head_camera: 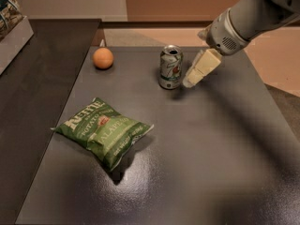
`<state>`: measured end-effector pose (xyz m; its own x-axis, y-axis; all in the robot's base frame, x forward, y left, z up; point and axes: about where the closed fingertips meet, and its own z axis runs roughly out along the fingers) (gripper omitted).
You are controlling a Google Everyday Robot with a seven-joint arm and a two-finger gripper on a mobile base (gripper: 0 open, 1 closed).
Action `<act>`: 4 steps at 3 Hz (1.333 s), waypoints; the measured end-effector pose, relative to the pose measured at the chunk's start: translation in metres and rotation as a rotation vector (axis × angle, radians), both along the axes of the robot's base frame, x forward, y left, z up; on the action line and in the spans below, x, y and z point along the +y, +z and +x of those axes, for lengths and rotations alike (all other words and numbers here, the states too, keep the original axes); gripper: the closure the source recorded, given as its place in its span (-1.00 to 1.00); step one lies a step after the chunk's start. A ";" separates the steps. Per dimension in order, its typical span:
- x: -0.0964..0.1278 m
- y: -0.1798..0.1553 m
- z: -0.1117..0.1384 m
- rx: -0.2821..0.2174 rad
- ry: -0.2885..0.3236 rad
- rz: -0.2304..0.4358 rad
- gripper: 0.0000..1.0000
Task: Move 7up can near green jalapeno chip bag
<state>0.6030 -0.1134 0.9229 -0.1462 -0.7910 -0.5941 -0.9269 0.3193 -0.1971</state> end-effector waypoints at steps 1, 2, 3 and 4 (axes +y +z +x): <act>0.014 -0.011 0.014 0.005 0.011 0.051 -1.00; 0.025 -0.019 0.028 0.014 0.022 0.102 -1.00; 0.033 -0.021 0.032 0.026 0.042 0.129 -1.00; 0.042 -0.021 0.032 0.041 0.073 0.147 -0.66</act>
Offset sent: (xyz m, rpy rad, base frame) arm 0.0395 0.0272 -0.0226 0.1417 0.0135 0.0177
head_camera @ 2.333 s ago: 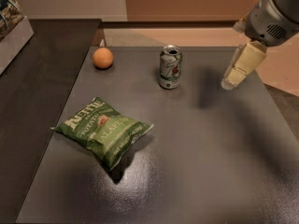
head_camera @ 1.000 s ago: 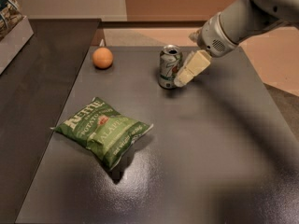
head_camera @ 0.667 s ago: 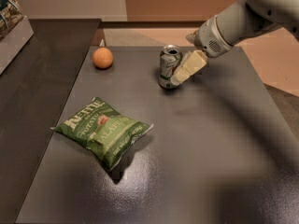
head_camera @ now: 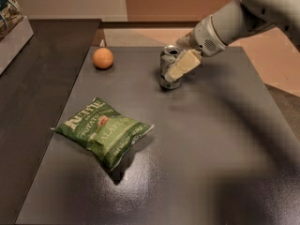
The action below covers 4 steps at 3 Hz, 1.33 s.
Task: Move 7up can near green jalapeno chip bag
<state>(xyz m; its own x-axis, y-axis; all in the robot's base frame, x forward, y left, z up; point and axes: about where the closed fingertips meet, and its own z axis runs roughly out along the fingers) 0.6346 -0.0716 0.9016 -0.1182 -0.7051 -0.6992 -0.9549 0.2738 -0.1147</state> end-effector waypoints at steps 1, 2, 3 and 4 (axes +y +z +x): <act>0.003 -0.001 -0.002 0.014 0.018 0.011 -0.17; 0.005 -0.002 -0.004 0.019 0.028 0.015 0.28; 0.011 0.004 -0.011 0.014 0.064 0.021 0.74; 0.029 0.012 -0.028 0.008 0.143 0.033 1.00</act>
Offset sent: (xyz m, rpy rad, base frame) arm -0.0058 0.0009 0.0016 0.0195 0.0202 0.0306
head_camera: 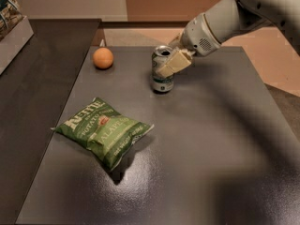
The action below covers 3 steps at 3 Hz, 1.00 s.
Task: Move 7up can near green jalapeno chip bag
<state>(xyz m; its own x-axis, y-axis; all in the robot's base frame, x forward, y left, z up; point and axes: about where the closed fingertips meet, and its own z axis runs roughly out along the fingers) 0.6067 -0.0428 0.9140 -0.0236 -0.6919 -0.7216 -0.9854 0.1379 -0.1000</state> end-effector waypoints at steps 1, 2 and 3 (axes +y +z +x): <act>0.023 0.006 -0.024 0.000 0.111 0.002 1.00; 0.042 0.005 -0.046 0.004 0.207 0.000 1.00; 0.056 0.001 -0.064 0.009 0.286 -0.006 1.00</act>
Offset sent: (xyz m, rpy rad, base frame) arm -0.0729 0.0598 0.0056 -0.0023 0.0059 0.3230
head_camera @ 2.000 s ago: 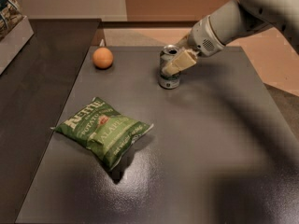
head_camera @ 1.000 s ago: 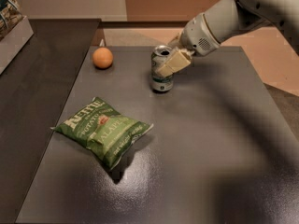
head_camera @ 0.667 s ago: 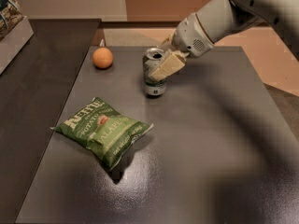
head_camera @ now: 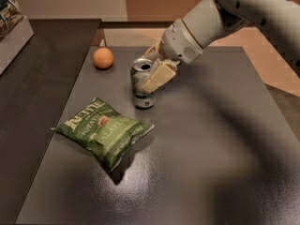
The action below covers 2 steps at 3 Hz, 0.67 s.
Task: Move 7up can near green jalapeno chip bag
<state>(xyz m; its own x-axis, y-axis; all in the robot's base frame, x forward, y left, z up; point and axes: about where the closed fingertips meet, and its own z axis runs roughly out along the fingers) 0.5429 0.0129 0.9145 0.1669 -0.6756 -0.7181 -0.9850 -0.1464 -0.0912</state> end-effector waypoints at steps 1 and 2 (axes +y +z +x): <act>0.008 -0.003 -0.013 -0.003 0.048 0.004 0.65; 0.015 -0.009 -0.021 -0.002 0.082 0.009 0.16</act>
Offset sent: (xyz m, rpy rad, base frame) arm -0.0281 0.0188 -0.0149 0.0136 -0.0015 0.1149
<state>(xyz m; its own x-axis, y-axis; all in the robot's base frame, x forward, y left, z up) 0.5224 0.0280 0.9054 0.2226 -0.6534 -0.7235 -0.9696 -0.2257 -0.0945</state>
